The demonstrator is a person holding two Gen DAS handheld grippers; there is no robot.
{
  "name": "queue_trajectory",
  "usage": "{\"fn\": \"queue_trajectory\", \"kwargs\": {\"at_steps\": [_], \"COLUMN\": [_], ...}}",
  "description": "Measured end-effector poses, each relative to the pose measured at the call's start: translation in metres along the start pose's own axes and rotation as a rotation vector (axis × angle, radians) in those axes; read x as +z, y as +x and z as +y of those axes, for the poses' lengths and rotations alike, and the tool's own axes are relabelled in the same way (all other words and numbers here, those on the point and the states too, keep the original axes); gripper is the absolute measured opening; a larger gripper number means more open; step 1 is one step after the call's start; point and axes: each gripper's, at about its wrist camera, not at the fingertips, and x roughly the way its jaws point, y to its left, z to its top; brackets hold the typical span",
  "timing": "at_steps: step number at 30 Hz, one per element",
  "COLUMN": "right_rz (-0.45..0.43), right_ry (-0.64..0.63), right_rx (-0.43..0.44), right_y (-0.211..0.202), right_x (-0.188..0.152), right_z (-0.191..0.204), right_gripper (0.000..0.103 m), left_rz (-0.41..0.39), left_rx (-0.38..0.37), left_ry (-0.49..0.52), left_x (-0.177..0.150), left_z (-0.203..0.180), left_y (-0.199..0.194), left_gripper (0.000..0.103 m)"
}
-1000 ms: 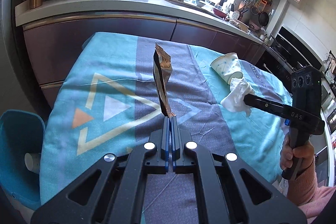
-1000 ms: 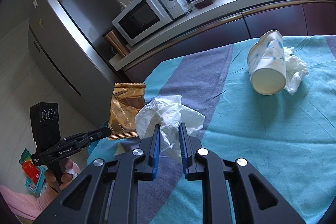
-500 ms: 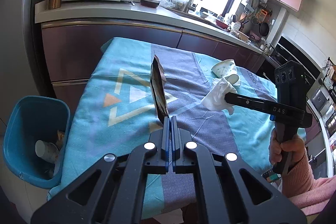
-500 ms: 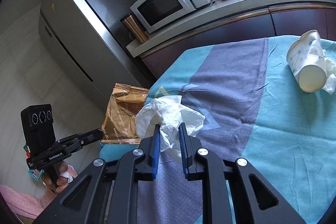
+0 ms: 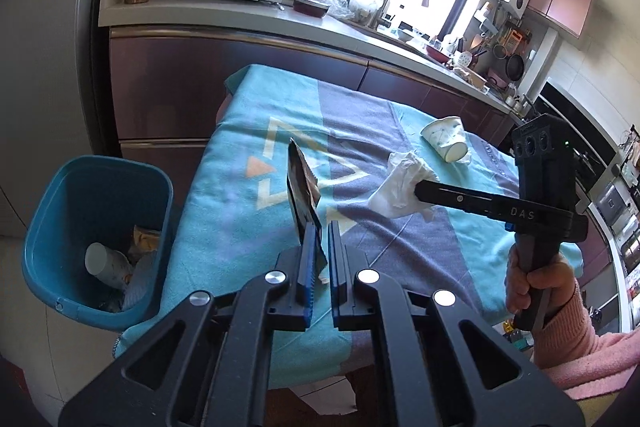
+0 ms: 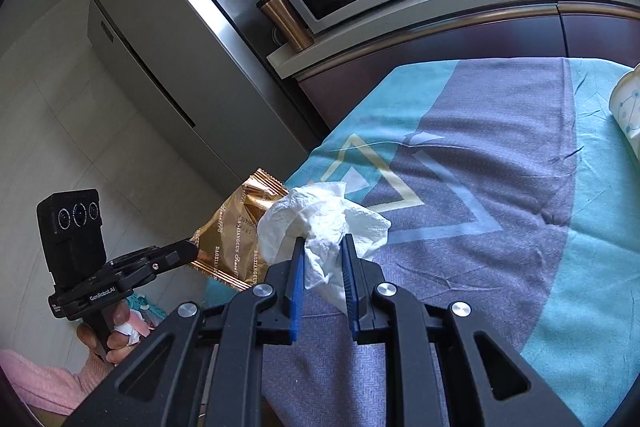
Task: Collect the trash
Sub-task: 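Carry the gold foil bag and tissue toward the teal bin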
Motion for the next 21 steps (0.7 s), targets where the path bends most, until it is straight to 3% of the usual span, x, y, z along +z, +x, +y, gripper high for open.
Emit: {"fn": "queue_trajectory", "kwargs": {"at_steps": [13,21], "right_rz": [0.106,0.108], "right_ry": [-0.022,-0.025], "right_rx": [0.023,0.028], "right_y": [0.034,0.034], "right_x": [-0.019,-0.018], "right_z": [0.014,0.016], "right_gripper": [0.016,0.016], "left_rz": [0.058,0.031], "left_rx": [-0.007,0.024], "left_ry": [-0.094,-0.109], "left_x": [-0.011,-0.012], "left_z": [0.018,0.022], "left_y": [0.032,0.030], "left_gripper": [0.010,0.001]}}
